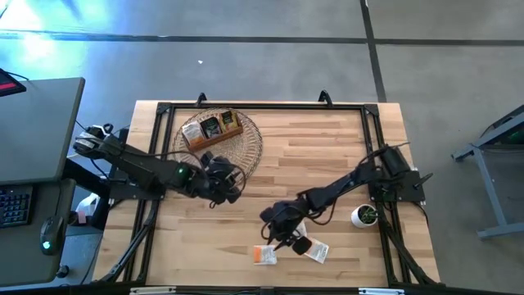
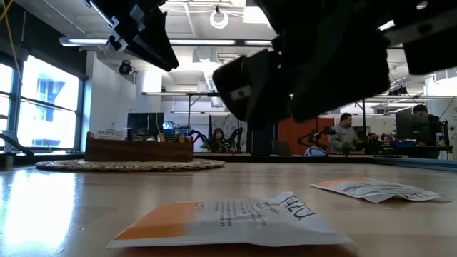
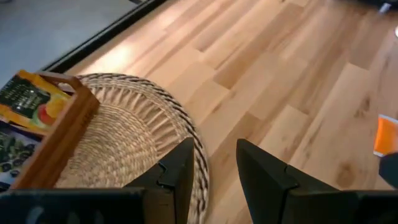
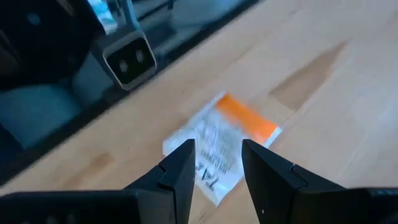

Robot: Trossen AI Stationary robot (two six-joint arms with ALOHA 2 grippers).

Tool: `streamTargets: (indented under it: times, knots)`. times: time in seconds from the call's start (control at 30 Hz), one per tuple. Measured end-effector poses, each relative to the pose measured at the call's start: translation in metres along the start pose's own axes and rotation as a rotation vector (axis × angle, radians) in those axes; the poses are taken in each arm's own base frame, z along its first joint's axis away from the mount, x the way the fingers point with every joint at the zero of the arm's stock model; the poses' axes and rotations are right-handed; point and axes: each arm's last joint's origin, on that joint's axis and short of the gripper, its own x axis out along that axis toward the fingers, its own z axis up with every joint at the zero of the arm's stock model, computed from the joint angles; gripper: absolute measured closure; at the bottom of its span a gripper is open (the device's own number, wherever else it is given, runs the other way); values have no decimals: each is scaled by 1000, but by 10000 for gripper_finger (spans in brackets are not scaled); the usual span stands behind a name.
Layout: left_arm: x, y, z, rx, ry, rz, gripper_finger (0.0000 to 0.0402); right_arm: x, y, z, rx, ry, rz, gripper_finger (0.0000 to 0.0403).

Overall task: Pick & Place Tea
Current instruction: Put the orange tea bag into the left section of the wooden organizer

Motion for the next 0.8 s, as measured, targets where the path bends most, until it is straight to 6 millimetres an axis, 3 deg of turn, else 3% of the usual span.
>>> streamTargets:
  times: [0.13, 0.23, 0.37, 0.53, 0.8]
  knots:
    - [1, 0, 2, -15, -16, 5, 282, 16, -4, -7, 46, 16, -11, 274]
    - [1, -1, 4, -31, -43, 6, 282, 32, -1, -27, 54, 94, -30, 274]
    - [0, -4, 7, -65, -63, -24, 283, 35, 1, -32, 64, 145, -90, 274]
    - [0, -10, 12, -123, -84, -97, 283, 21, -3, -32, -34, 268, -191, 274]
    - [-2, -19, 20, -195, -73, -268, 283, -14, -31, -29, -307, 418, -340, 274]
